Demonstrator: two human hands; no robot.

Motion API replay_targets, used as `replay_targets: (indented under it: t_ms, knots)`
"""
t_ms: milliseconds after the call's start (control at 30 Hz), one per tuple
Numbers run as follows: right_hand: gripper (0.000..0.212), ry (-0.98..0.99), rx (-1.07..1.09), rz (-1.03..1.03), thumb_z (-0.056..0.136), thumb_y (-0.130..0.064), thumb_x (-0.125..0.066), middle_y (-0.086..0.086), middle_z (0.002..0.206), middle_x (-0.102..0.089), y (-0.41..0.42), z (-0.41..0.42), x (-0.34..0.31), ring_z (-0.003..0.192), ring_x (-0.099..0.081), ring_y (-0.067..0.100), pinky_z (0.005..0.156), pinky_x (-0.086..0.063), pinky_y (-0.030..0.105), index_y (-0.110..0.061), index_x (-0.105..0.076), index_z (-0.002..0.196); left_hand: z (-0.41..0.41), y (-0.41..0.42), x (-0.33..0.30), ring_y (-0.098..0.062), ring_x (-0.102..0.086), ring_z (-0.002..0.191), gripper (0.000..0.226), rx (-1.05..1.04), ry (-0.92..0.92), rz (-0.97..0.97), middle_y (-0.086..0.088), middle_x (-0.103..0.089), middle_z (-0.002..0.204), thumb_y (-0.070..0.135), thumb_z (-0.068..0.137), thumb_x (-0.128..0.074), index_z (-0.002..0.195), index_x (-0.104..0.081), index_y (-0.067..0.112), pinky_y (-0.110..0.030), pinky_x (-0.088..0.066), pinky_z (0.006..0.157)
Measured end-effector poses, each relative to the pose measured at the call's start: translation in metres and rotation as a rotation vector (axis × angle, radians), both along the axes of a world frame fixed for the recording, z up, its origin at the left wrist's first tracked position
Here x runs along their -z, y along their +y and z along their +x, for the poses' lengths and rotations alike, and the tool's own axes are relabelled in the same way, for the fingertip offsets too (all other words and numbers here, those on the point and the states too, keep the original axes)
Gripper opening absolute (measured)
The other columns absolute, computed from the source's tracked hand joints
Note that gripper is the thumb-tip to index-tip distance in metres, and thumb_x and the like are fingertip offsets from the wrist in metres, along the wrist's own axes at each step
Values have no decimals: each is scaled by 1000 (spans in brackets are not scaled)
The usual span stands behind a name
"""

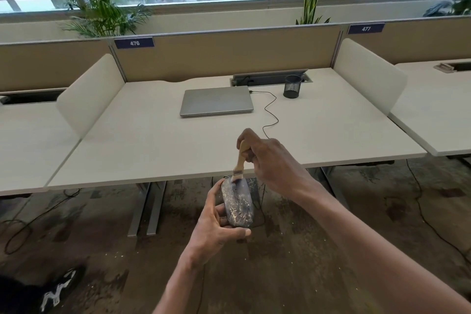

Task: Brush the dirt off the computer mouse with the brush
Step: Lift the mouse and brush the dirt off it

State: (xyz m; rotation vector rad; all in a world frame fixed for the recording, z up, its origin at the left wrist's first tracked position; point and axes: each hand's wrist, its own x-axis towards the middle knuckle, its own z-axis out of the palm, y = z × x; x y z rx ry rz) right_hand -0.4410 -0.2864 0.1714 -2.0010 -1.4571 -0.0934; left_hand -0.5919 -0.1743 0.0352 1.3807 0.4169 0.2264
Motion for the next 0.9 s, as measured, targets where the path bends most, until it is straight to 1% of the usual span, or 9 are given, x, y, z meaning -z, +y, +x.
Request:
replay_targets:
  t_ms: [133,233,367,467,567,700,800,867,900]
  knots:
    - [36,-23,-24,-42,89,10,-51,5,81,-62,-7,-9,4,70,-64,26,64,-57,44,-19,-43,109,-1,3,1,-40,-76,102,128,-13,4,-3,-16,-75,119,-10,60,-91,157,-23,39,-45,-63,82]
    - [39,-11,-30,-21,88,11,-52,8,84,-64,-10,-9,2,75,-67,28,66,-59,44,-19,-42,110,-3,5,4,-39,-75,105,129,-27,9,15,-17,-74,121,-6,59,-94,157,-22,40,-48,-63,87]
    - [41,-27,-31,19,88,14,-51,5,87,-64,-7,-11,0,78,-68,25,67,-60,42,-19,-43,110,-1,6,1,-38,-75,105,128,-40,8,33,-17,-73,122,-5,61,-94,156,-24,43,-49,-62,89]
    - [37,-45,-37,-20,90,10,-54,3,83,-62,-12,-15,2,72,-64,23,61,-57,42,-20,-43,109,-1,7,0,-38,-75,105,128,-45,2,21,-17,-73,123,-7,61,-94,156,-24,42,-46,-63,87]
    - [37,-63,-38,-27,90,12,-52,2,79,-59,-18,-14,1,65,-59,22,57,-54,42,-19,-43,107,-2,5,0,-37,-76,103,127,-47,2,31,-15,-75,119,-15,64,-90,157,-23,39,-43,-64,84]
    - [34,-46,-41,28,92,10,-53,3,88,-65,-15,-11,-1,78,-68,19,66,-60,36,-17,-45,110,-3,1,-4,-35,-77,101,124,-53,-4,32,-13,-76,115,-19,66,-87,155,-24,40,-39,-64,81]
    - [35,-45,-50,-1,91,11,-54,0,84,-62,-17,-13,2,72,-65,19,61,-58,32,-17,-45,110,-2,2,-5,-36,-76,104,125,-49,-15,29,-15,-74,120,-17,65,-88,155,-24,40,-40,-64,82]
    - [36,-35,-46,-17,89,13,-54,-2,82,-58,-21,-12,4,68,-60,15,57,-50,20,-17,-45,108,-4,2,-4,-37,-76,103,125,-51,-10,24,-16,-74,120,-18,65,-87,156,-23,39,-40,-64,81]
    - [36,-9,-36,-6,89,14,-52,-3,82,-58,-23,-10,4,69,-60,13,59,-49,16,-16,-46,108,-5,2,-3,-37,-76,103,125,-48,-10,21,-17,-74,121,-18,65,-87,156,-23,39,-40,-64,81]
